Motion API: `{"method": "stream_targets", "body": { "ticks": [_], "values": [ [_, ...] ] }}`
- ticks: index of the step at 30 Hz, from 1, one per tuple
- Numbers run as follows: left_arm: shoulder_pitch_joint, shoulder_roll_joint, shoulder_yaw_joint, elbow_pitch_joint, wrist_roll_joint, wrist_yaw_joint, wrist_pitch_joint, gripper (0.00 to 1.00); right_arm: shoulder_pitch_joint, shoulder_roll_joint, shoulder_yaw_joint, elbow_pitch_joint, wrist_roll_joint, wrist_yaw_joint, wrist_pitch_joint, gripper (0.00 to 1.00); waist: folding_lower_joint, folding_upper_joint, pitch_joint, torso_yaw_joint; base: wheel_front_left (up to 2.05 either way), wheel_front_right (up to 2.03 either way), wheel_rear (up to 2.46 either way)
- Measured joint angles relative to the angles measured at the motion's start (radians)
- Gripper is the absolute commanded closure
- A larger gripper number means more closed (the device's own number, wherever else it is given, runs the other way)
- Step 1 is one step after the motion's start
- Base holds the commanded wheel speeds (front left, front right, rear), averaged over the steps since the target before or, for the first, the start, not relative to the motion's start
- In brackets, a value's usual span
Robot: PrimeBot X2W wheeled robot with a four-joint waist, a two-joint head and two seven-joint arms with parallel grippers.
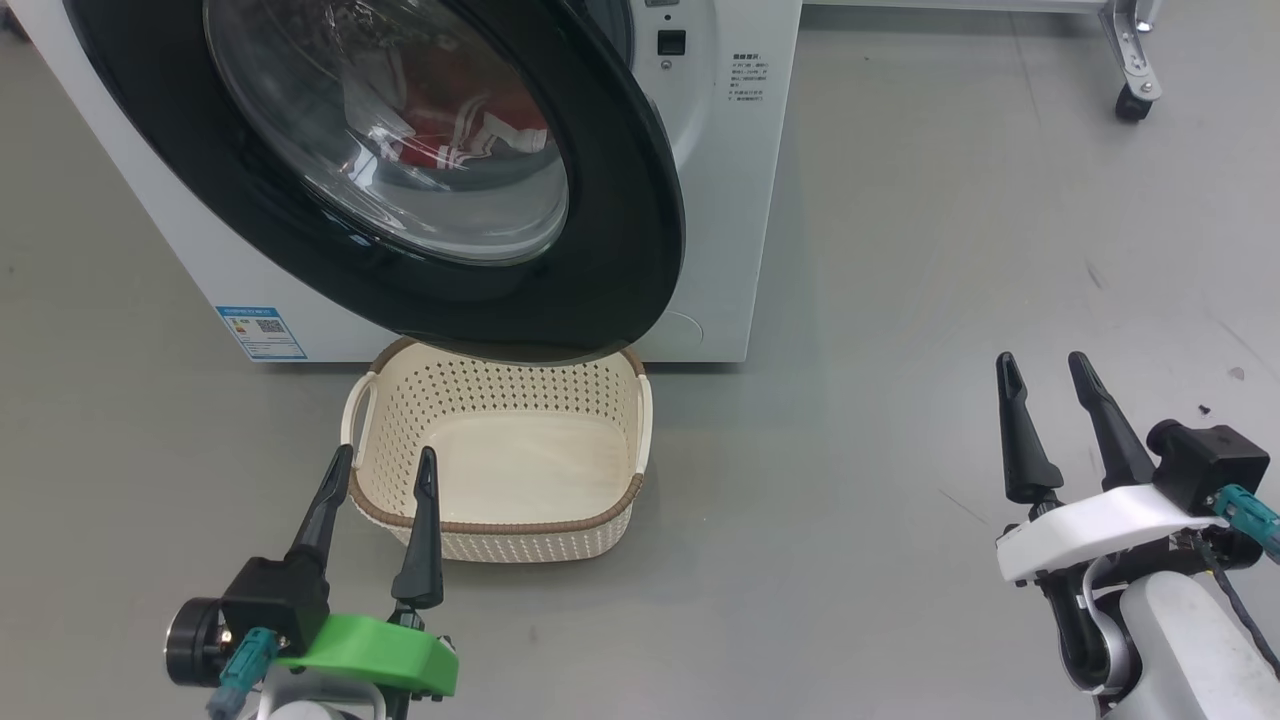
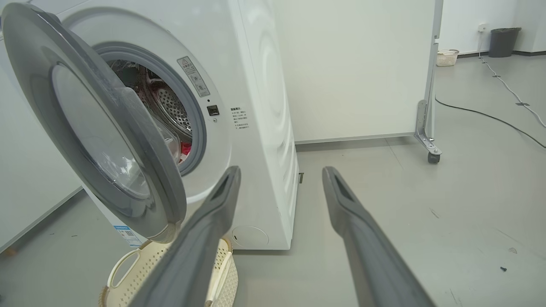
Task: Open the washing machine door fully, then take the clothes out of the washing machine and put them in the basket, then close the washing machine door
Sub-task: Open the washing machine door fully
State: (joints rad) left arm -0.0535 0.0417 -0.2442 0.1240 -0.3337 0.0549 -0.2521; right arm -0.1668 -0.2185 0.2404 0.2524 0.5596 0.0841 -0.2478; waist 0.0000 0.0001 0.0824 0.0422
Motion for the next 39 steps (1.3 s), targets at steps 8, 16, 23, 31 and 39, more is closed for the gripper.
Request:
{"method": "stream_targets", "body": {
  "ticks": [8, 16, 23, 31, 39],
  "values": [
    [0.000, 0.000, -0.002, 0.002, 0.000, 0.000, 0.000, 0.00, 0.024, 0.006, -0.011, -0.015, -0.017, 0.001, 0.000, 0.00, 0.0000, 0.0000, 0.002, -0.001, 0.00, 0.00, 0.00],
    [-0.001, 0.000, -0.004, 0.005, 0.000, -0.003, 0.000, 0.00, 0.034, 0.021, -0.023, -0.026, -0.035, 0.003, 0.000, 0.00, 0.0000, 0.0000, 0.002, 0.000, 0.00, 0.00, 0.00],
    [-0.001, 0.000, -0.005, 0.006, -0.001, -0.003, 0.000, 0.00, 0.051, 0.028, -0.038, -0.035, -0.051, 0.007, 0.000, 0.00, 0.0000, 0.0000, 0.002, 0.002, 0.00, 0.00, 0.00],
    [-0.001, 0.000, -0.005, 0.006, -0.001, -0.003, 0.000, 0.00, 0.054, 0.038, -0.051, -0.037, -0.053, 0.012, 0.000, 0.00, 0.0000, 0.0000, 0.001, 0.004, 0.00, 0.00, 0.00],
    [-0.001, 0.000, -0.006, 0.009, -0.001, -0.004, 0.000, 0.00, 0.065, 0.048, -0.062, -0.040, -0.062, 0.018, 0.000, 0.00, 0.0000, 0.0000, -0.002, 0.003, 0.00, 0.00, 0.00]
  ]
}}
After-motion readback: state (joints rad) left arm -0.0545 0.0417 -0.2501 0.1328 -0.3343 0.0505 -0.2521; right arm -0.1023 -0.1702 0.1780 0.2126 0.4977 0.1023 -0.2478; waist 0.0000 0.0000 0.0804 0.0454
